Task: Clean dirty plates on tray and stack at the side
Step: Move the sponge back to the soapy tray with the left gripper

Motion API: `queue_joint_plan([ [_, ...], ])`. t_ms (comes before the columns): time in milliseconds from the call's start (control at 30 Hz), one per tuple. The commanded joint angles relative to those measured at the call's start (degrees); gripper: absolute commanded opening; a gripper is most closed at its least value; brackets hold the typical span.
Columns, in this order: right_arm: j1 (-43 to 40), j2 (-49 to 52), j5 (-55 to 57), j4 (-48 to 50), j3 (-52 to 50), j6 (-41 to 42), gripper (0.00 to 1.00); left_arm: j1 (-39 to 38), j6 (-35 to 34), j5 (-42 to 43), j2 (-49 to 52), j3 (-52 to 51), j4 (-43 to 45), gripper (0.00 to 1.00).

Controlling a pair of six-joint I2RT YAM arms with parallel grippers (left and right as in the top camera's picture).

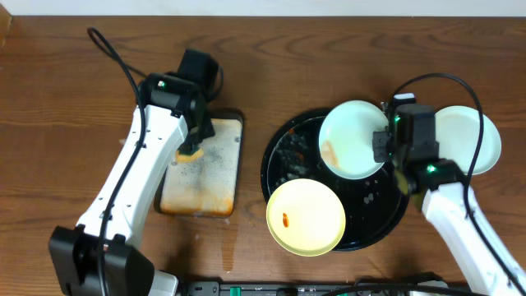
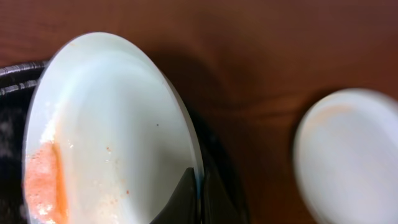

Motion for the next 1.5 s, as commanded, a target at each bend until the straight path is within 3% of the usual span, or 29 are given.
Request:
queue_joint_plan([
  [0, 5.95, -4.26, 18.47, 0.20, 0.09, -1.16, 0.01, 1.38, 2.10, 1.11, -1.11, -5.84, 2.91, 0.08],
  [233, 19.06, -7.34, 34.58, 3.93, 0.09, -14.14, 0.01, 2.95, 2.08, 1.68, -1.11, -13.90, 8.98, 0.08],
  [567, 30.38, -7.13, 49.99, 6.60, 0.09, -23.89, 0.01, 4.94, 2.10, 1.68, -1.11, -14.29, 9.18, 0.17],
  [1467, 34.97, -7.13, 53.88, 6.45, 0.09, -24.44, 0.01, 4.94, 2.08, 4.50, -1.11, -14.29, 9.57, 0.17],
])
